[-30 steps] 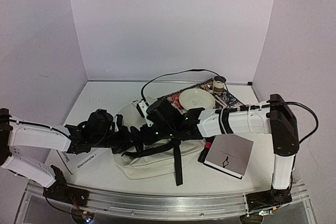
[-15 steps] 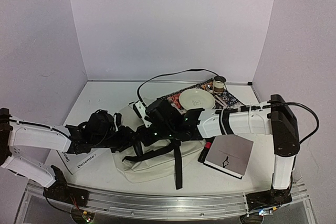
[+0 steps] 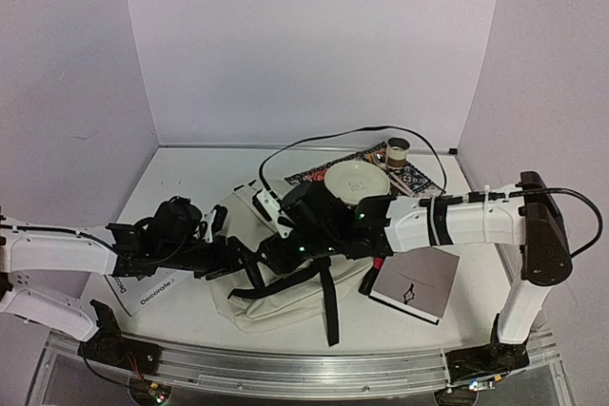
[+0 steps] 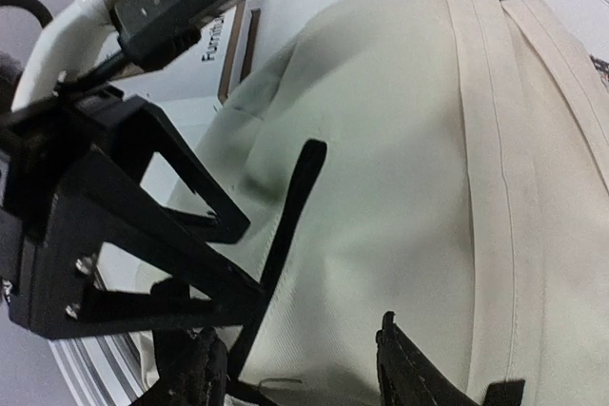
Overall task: Pack the student bag
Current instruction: Place the card case in the pocket on the back of the bag, then adjust the student bag at the center of the board.
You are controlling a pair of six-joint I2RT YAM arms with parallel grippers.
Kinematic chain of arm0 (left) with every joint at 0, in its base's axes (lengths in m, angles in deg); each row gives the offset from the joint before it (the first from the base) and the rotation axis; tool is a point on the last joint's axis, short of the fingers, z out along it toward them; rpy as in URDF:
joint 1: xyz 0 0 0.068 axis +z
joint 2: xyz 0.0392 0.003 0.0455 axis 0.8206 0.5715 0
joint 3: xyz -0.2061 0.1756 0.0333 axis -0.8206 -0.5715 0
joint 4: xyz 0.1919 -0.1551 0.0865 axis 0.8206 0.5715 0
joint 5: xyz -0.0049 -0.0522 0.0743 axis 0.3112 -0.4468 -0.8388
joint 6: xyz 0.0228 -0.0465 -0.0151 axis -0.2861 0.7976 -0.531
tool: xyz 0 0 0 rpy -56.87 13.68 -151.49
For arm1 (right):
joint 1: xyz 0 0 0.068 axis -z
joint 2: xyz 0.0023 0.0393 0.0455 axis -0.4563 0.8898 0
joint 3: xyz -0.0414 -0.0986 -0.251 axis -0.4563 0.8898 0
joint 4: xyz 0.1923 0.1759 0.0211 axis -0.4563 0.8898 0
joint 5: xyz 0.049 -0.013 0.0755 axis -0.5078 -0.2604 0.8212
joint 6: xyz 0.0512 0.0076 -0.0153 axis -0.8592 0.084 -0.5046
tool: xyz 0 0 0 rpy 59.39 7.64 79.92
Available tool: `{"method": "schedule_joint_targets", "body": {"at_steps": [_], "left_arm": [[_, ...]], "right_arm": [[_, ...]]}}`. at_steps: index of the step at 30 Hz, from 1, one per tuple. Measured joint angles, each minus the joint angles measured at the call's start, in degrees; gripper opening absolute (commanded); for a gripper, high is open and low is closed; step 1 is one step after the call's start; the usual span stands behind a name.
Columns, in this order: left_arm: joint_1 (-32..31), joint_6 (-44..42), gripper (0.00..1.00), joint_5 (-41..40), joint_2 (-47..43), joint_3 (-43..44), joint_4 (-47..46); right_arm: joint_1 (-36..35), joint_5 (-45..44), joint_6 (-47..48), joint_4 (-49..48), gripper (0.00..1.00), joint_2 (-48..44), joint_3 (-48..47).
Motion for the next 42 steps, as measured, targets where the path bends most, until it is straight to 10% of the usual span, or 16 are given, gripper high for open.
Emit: {"method": "schedule_joint_targets", "body": {"at_steps": [33, 42], "left_arm": [[-16.1, -16.6, 0.46, 6.2, 7.0, 4.5, 3.3], [-16.3, -18.8, 0.56, -1.4, 5.7, 10.0, 9.8]], "right_arm": [[0.0, -7.9, -5.1, 10.4, 0.72, -1.1, 4.2], [0.0, -11.8, -11.4, 12.1, 0.74, -5.7, 9.9]]}}
